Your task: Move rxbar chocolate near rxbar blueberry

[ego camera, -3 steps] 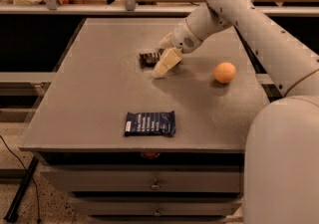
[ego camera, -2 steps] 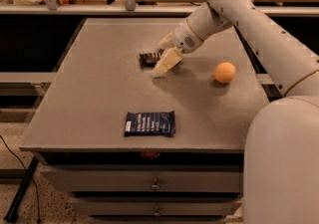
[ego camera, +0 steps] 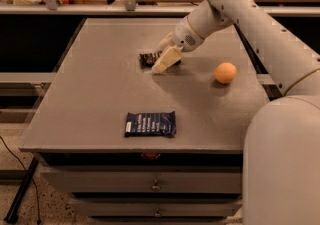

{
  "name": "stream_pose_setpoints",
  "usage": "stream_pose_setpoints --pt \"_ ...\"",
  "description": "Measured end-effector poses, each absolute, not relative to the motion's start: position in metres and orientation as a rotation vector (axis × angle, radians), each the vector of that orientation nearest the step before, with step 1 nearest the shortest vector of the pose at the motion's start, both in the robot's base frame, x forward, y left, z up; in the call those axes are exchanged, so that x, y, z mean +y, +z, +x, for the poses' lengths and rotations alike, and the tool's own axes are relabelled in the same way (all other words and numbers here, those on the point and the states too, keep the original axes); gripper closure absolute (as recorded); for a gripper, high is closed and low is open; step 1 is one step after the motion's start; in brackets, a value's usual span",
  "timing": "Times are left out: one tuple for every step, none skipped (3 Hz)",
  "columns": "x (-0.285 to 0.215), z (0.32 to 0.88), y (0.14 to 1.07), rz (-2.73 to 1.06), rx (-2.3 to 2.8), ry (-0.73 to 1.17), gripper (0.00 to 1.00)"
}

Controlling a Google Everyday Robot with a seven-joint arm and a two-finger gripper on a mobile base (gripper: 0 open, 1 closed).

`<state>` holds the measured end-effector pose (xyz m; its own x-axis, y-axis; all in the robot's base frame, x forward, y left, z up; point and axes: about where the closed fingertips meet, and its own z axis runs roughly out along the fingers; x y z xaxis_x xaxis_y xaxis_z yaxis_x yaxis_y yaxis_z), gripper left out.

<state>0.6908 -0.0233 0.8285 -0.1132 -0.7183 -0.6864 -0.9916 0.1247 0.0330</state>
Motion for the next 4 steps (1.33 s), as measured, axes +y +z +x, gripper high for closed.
stream_pose_setpoints --pt "-0.023 0.691 0.831 -1.646 1.891 0.691 1.0" --pt "-0.023 0.691 0.833 -1.646 1.891 0.691 1.0" --pt "-0.02 0.695 0.842 -1.637 1.844 0.723 1.0" --pt "-0.014 0.702 0.863 -1.649 1.784 0.712 1.0"
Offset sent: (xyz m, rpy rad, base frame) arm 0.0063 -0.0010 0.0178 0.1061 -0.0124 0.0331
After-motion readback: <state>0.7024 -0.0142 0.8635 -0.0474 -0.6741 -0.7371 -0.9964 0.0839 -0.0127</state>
